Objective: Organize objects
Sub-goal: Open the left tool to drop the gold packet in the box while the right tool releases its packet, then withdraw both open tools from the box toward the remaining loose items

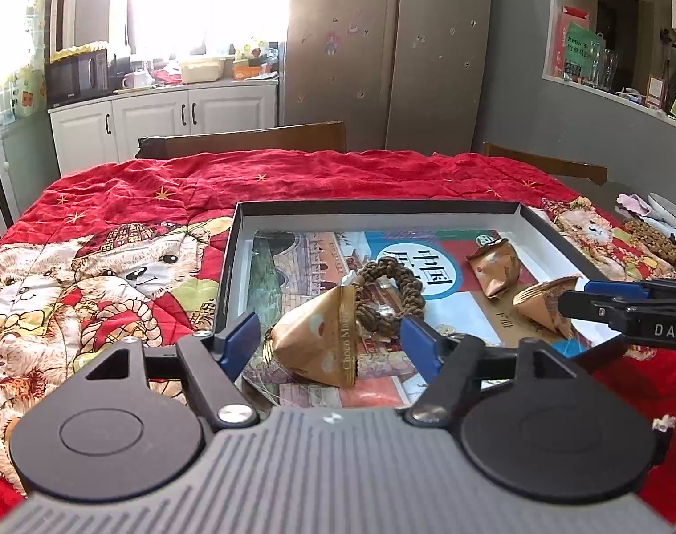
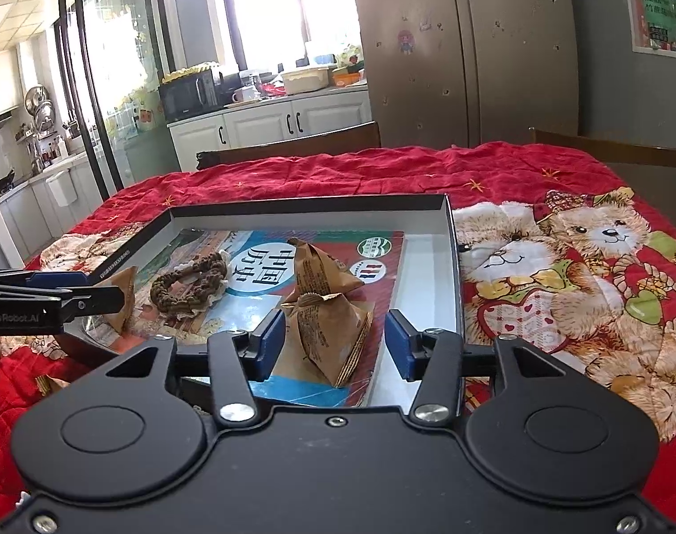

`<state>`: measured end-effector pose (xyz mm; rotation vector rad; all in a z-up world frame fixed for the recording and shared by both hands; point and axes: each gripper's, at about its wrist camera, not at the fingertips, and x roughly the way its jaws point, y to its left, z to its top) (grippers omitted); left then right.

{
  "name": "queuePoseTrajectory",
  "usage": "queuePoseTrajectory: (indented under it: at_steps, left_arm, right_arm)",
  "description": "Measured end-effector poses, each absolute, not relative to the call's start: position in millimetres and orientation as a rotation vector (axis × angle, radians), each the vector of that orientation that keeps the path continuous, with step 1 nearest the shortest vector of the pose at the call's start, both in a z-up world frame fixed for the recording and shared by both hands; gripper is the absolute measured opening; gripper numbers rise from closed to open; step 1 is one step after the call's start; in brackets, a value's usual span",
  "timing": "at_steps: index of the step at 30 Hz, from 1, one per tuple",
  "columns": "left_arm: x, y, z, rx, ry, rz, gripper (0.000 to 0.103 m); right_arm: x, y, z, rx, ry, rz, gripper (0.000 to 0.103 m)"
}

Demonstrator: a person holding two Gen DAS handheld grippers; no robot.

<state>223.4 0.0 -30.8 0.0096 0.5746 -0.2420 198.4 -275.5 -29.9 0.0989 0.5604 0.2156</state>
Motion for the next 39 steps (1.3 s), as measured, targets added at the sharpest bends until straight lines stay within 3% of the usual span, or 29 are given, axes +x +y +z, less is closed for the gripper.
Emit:
queuePoseTrajectory:
  at_steps: [23, 39]
  left_arm:
    - [167, -7, 3, 0.042, 0.487, -0.296, 0.092]
    - [129, -3, 14, 0.035, 0.457, -0.337, 0.093]
  right_arm:
    - [137, -270, 14, 0.067, 0.455, 0.279, 0.062]
    - [86, -263, 28, -0.002, 0.409, 0.319, 0.074]
